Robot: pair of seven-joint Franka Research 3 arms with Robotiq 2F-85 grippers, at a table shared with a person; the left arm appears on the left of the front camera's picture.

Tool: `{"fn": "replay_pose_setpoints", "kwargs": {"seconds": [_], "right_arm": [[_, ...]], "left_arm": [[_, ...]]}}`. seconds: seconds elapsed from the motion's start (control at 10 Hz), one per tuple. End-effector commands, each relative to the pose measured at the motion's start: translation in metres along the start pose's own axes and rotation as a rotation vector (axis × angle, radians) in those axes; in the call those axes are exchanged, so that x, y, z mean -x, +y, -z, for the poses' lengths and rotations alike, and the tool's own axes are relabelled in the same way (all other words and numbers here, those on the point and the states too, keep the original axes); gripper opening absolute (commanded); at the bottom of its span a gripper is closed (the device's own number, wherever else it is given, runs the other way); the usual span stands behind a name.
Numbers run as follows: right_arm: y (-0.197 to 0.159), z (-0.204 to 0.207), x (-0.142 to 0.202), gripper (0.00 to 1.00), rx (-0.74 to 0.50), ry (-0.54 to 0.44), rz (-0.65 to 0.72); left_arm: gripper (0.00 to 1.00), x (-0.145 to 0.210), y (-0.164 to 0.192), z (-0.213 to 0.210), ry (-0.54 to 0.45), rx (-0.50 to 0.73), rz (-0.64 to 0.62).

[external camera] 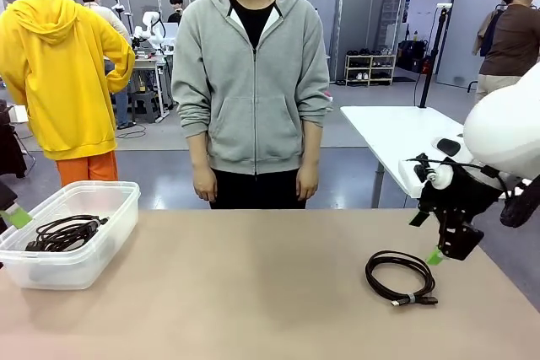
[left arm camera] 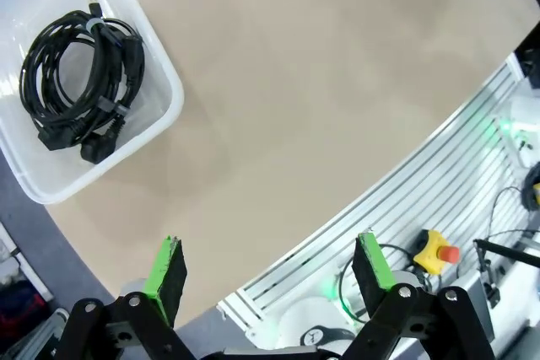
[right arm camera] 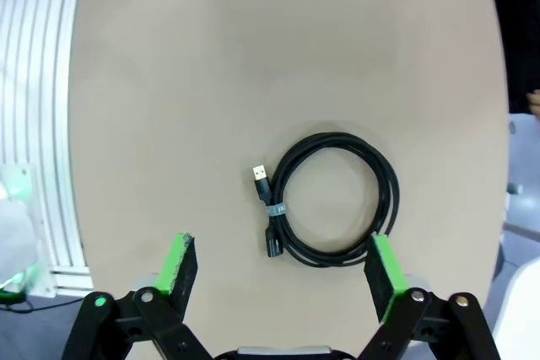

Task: Organize and store the cables.
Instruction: Place the USB Extension Cable into the Organizing box.

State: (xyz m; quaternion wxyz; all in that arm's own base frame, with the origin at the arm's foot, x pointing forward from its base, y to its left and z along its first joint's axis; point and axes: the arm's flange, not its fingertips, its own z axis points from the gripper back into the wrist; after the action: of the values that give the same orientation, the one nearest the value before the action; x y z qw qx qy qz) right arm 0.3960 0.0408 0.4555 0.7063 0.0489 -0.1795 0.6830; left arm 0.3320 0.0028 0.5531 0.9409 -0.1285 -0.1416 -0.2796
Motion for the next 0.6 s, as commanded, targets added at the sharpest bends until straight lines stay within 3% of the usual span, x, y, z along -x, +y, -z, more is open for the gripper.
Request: {"fn": "replay_pose_setpoints", "kwargs": {"seconds": [0.0, 0.2, 0.3, 0.5], "right_arm": [[-0.004, -0.016, 0.007, 1.00, 0.031, -0.017, 0.076], [-0.002, -0.005, 0.004, 1.00, 0.011, -0.004, 0.020], [-0.006, 0.032, 0.006, 1.00, -0.081, 0.027, 0.045], [0.002, 0.061, 0.012, 1.00, -0.147, 0.029, 0.022]], "left_arm": [[1.00, -0.008, 0.006, 0.002, 0.001, -0.002, -0.009], [1.00, -0.008, 0.006, 0.002, 0.001, -0.002, -0.009], [1.00, -0.008, 0.006, 0.002, 0.001, -0.002, -0.009], [1.00, -0.008, 0.006, 0.002, 0.001, -0.002, -0.009]]}}
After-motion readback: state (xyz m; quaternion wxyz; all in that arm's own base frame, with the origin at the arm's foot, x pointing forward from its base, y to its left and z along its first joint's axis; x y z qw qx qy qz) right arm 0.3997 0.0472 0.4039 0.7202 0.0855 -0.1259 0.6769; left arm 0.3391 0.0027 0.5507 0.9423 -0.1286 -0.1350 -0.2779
